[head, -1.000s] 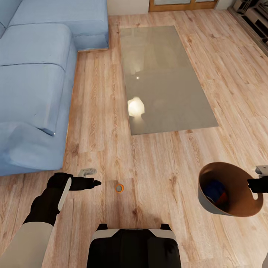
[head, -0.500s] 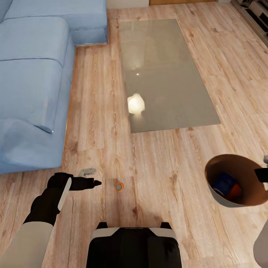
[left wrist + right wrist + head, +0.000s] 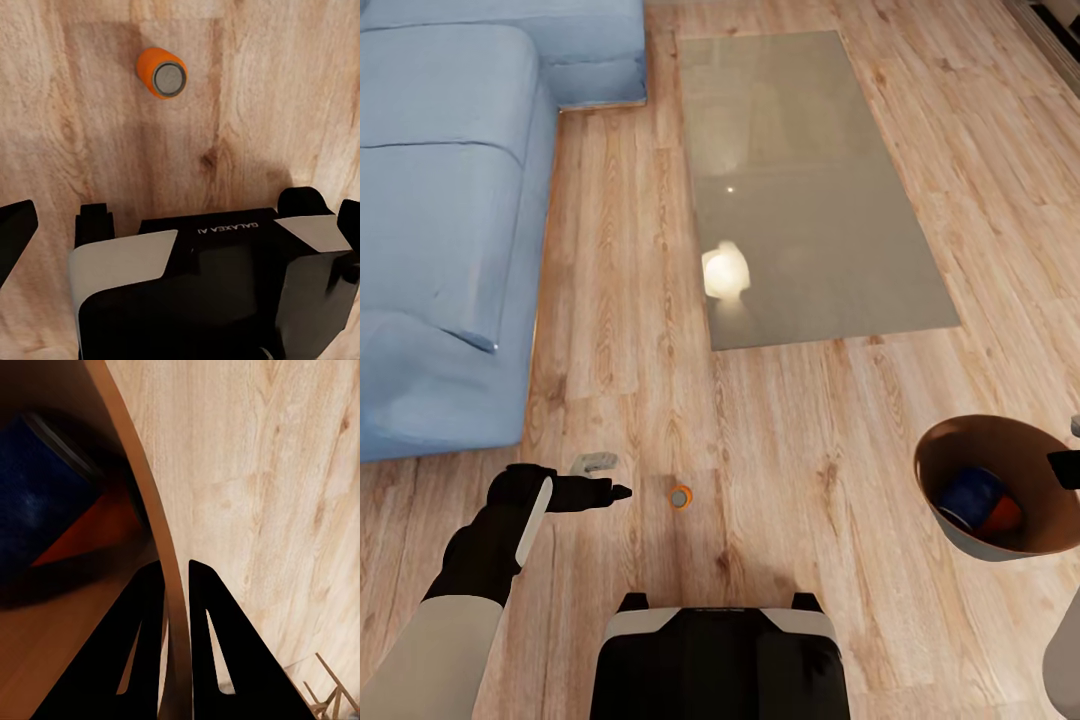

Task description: Put the three can of soda from the living room inside the tash can in the kitchen.

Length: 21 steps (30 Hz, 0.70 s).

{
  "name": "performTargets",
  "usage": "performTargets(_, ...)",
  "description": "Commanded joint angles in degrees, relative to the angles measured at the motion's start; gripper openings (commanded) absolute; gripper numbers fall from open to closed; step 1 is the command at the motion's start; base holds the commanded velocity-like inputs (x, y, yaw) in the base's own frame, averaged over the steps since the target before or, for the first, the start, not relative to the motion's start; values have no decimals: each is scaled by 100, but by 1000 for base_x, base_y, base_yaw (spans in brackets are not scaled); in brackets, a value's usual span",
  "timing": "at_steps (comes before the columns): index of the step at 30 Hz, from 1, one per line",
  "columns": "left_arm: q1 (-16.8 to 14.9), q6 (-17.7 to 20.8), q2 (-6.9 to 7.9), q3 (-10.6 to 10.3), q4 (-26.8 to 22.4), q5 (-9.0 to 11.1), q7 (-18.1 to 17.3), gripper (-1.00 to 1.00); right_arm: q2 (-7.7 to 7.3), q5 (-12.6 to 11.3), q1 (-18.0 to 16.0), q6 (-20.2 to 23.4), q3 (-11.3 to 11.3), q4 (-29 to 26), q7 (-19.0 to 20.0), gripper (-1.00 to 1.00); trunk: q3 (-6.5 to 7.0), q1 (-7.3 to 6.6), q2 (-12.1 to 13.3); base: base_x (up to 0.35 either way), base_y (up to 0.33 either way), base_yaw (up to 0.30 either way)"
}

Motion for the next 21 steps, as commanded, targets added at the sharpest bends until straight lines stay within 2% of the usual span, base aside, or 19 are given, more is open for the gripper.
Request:
performTargets(1, 1, 1, 0, 0, -1, 1, 0, 100, 1, 2, -1, 24, -1, 1, 26, -100, -28, 21, -42, 0, 0, 0)
performTargets(8, 1, 1, 0, 0, -1, 6, 0, 100, -4, 1, -43, 24, 3, -19, 26, -100, -216, 175, -323, 0, 0, 0)
performTargets(12, 1, 1, 0, 0, -1, 8, 4, 100, 2, 27, -238, 20, 13, -87, 26, -100, -324, 263, -483, 0, 0, 0)
performTargets(16, 1, 1, 0, 0, 4, 5, 4, 100, 31, 370, -411, 12, 196, -239, 26, -100, -431, 351, -644, 0, 0, 0)
performTargets(19, 1, 1, 0, 0, 10, 2, 2, 100, 47, 498, -567, 4, 261, -300, 26, -100, -512, 417, -764, 0, 0, 0)
performTargets(20, 1, 1, 0, 0, 15, 2, 1, 100, 54, 595, -649, -6, 277, -315, 26, -100, -539, 439, -804, 0, 0, 0)
performTargets(21, 1, 1, 0, 0, 22, 1, 1, 100, 72, 799, -803, -28, 294, -331, 26, -100, -566, 461, -844, 0, 0, 0)
